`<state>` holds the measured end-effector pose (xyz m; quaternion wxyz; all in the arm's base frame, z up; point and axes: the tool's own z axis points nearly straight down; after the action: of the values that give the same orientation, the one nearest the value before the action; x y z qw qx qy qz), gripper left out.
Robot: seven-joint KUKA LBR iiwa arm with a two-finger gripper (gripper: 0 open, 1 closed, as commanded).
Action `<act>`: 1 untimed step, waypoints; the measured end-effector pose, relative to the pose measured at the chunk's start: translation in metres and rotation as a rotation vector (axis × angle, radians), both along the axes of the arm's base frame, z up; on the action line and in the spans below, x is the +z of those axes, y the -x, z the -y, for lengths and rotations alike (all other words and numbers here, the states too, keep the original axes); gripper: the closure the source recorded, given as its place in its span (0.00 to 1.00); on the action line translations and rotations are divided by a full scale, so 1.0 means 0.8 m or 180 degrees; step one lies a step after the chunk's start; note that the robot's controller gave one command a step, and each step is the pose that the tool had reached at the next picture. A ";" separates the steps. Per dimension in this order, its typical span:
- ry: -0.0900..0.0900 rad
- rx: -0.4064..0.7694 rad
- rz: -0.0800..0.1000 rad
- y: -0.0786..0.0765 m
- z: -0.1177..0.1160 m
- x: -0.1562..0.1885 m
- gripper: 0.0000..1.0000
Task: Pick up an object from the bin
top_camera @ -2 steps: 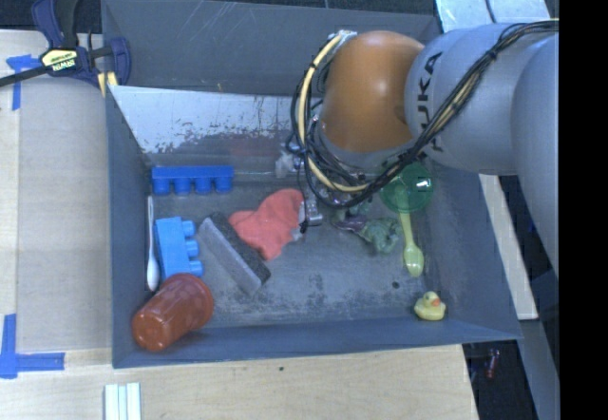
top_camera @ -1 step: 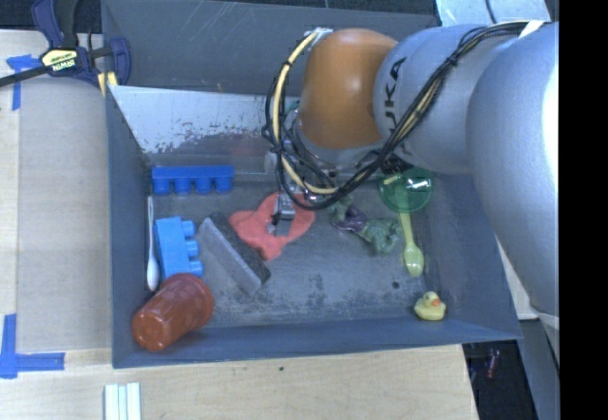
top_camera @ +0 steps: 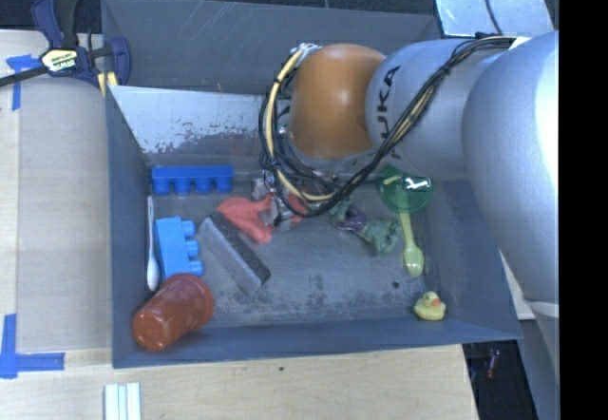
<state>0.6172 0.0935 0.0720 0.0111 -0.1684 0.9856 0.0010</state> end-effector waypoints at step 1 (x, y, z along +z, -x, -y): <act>0.0000 -0.0001 0.0000 0.000 0.000 0.000 1.00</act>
Offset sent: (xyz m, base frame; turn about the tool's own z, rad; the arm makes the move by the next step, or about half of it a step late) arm -0.0084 -0.0012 0.1541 -0.3424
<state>0.6172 0.0935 0.0720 0.0110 -0.1683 0.9857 0.0010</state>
